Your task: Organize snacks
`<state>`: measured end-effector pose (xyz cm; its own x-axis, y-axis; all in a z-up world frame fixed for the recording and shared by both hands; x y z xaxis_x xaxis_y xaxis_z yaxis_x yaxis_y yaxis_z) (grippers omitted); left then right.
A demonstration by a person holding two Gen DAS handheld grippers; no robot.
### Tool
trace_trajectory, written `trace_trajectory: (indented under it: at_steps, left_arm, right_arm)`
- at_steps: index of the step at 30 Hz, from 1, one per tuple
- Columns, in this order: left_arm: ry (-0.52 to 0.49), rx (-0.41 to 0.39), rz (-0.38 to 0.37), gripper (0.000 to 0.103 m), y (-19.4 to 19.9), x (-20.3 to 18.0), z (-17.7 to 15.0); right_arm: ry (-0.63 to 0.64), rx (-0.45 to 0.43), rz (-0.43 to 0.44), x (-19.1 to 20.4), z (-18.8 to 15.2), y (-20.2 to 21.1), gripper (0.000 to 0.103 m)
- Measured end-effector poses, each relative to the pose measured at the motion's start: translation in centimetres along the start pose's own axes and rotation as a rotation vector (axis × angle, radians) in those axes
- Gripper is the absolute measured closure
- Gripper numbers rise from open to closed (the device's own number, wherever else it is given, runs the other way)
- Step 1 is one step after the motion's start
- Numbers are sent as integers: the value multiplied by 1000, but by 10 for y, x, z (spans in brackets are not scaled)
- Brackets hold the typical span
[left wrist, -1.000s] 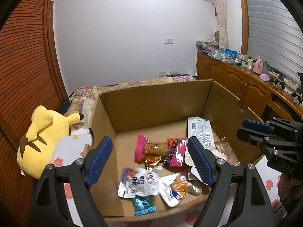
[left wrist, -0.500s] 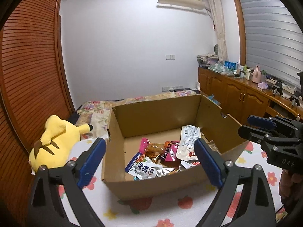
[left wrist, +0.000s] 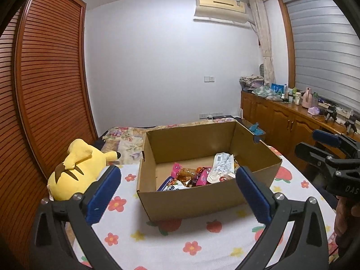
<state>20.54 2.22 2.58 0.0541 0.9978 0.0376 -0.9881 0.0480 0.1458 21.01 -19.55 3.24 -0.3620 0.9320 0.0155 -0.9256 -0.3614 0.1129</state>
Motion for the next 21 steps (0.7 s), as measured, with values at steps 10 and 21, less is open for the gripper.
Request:
trace_trajectory:
  at_steps: [10, 21]
  left_arm:
    - [-10, 5, -9, 0, 37, -10, 2]
    - [1, 7, -16, 0, 66, -15, 4]
  right_arm:
    - [-7, -33, -65, 2, 7, 37, 5]
    - [-3, -57, -87, 4, 14, 69, 5]
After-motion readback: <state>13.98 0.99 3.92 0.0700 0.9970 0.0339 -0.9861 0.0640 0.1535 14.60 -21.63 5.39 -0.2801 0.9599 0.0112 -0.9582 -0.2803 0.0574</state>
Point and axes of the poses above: each gripper's, at about its wrist camera, not at the fingertips, and y roughly against the way its jaws point, x to its left, z to its top, the point moved 4 cm from there along -y, roughly the way its jaws point, and after that the axes turned 14 degrees about -x, right-handed, at the moved point
